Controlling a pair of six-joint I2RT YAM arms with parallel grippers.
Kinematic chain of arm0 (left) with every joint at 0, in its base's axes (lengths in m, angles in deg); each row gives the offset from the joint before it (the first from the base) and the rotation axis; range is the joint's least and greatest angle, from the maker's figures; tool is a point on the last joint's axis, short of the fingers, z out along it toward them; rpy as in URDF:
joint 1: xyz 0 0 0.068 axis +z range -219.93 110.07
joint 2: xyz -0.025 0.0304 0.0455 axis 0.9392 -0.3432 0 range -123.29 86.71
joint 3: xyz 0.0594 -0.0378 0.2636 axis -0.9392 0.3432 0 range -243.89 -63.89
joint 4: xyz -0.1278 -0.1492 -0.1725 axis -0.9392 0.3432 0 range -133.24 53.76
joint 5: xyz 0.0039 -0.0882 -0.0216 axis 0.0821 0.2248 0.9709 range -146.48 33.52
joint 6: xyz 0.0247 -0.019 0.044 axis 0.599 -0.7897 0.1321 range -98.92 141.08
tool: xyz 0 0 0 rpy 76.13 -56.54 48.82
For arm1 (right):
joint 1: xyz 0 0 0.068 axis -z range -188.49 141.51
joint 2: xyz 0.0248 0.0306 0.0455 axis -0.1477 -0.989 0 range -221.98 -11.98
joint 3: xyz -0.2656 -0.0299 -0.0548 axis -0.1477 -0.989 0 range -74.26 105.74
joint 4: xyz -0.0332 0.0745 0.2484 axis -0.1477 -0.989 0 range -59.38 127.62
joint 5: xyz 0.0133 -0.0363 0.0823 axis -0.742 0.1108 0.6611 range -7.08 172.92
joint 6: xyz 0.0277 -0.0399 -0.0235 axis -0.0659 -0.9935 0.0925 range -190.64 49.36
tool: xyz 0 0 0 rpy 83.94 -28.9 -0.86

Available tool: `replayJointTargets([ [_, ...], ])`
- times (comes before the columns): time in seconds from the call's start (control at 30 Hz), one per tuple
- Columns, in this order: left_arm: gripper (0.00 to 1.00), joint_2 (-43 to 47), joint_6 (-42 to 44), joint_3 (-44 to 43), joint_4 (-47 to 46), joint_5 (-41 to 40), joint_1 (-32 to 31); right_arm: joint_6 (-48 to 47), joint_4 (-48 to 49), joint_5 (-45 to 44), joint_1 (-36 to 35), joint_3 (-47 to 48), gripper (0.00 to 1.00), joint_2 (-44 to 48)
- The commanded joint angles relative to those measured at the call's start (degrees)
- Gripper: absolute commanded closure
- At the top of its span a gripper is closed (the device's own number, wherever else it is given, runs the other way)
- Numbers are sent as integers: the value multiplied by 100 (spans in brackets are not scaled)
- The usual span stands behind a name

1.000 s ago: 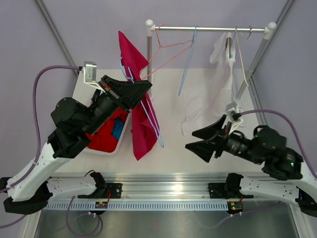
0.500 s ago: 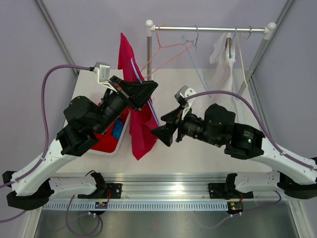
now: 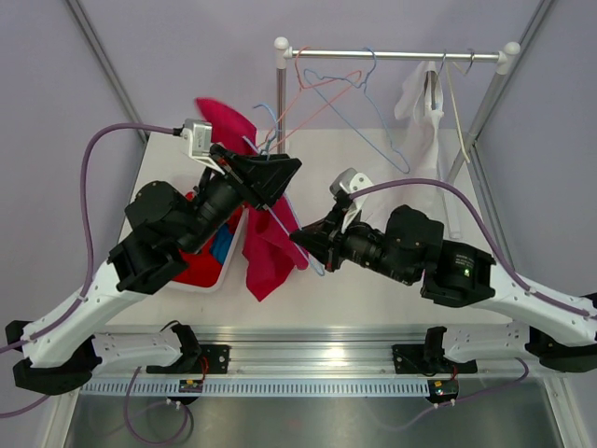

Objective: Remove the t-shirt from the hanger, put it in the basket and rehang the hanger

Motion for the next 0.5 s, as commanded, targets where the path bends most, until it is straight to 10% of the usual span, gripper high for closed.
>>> replayJointTargets([
  [0.0,57,306,227,-230,-28,262,-43,227,700,-829,37,-201,100,523],
  [0.23,4,736,412,-362,790,586,-43,667,1614,-522,37,-852,100,1174],
  [0.47,2,1483,710,146,1203,159,-43,702,1966,-733,37,-1116,100,1332],
])
